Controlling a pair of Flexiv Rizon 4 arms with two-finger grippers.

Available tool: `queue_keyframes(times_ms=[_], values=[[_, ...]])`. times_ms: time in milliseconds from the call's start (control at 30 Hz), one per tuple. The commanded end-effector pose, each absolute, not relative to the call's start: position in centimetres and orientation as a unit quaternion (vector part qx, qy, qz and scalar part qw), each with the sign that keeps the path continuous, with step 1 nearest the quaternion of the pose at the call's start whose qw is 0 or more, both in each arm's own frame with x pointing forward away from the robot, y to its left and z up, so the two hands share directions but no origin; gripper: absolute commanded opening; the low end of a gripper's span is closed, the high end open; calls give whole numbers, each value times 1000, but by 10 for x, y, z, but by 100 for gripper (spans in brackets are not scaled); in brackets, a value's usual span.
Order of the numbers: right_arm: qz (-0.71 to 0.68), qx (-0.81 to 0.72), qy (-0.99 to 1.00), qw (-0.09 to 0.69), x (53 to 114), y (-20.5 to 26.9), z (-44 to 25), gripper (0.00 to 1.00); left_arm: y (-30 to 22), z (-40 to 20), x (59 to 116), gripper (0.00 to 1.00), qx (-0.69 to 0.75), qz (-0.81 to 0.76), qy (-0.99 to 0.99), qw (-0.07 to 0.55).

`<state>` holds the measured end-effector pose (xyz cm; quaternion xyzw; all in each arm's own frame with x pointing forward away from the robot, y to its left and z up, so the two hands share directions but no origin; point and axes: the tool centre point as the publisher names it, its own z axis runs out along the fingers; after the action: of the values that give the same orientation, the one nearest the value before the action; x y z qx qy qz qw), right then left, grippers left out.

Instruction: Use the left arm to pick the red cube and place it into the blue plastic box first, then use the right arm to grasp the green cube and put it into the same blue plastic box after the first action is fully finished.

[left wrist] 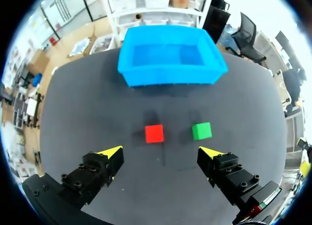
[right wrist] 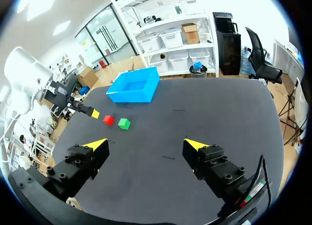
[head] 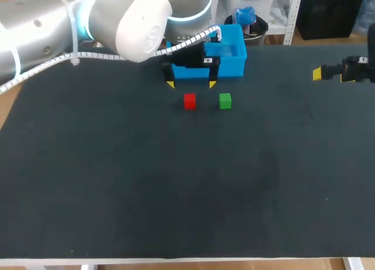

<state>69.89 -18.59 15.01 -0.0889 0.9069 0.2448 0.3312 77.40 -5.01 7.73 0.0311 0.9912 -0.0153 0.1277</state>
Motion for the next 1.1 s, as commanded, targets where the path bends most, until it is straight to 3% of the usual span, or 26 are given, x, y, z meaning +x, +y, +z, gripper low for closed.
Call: queue_keyframes(times_ms=[33, 1100], values=[[244, -89, 907, 331, 699, -185, 150, 100, -46, 73, 775, 100, 27, -15, 992, 122], [244, -89, 907, 331, 699, -185, 150, 100, -52, 5, 797, 100, -15, -24, 996, 88]])
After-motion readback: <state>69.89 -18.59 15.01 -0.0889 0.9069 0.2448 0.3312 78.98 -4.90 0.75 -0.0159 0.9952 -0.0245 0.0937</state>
